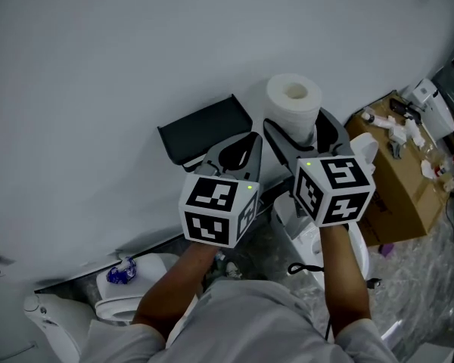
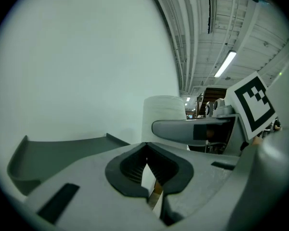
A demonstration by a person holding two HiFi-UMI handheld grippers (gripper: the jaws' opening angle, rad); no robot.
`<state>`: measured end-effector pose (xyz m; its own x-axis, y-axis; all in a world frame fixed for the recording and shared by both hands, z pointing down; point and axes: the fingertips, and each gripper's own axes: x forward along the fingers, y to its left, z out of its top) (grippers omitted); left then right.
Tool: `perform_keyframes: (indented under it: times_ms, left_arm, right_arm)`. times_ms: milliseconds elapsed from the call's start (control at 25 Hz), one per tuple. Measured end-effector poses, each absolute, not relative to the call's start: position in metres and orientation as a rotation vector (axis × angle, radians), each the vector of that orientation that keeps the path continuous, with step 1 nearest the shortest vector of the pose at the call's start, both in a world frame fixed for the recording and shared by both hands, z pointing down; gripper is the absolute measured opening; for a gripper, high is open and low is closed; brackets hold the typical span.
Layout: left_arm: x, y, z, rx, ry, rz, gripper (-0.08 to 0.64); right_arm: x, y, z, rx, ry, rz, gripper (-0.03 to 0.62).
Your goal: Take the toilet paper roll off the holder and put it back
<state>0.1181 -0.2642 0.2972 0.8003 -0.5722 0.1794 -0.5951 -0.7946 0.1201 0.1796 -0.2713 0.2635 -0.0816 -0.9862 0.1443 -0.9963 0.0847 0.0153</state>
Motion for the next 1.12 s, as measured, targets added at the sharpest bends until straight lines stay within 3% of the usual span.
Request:
perform_keyframes:
  times_ms: [1120]
  left_arm:
    - [0.17, -0.201, 0.319, 2.843, -0.968, 0.24, 0.003]
  right_arm:
    - [0.235, -0.187, 0.311, 2.12, -2.13, 0.178, 0.401]
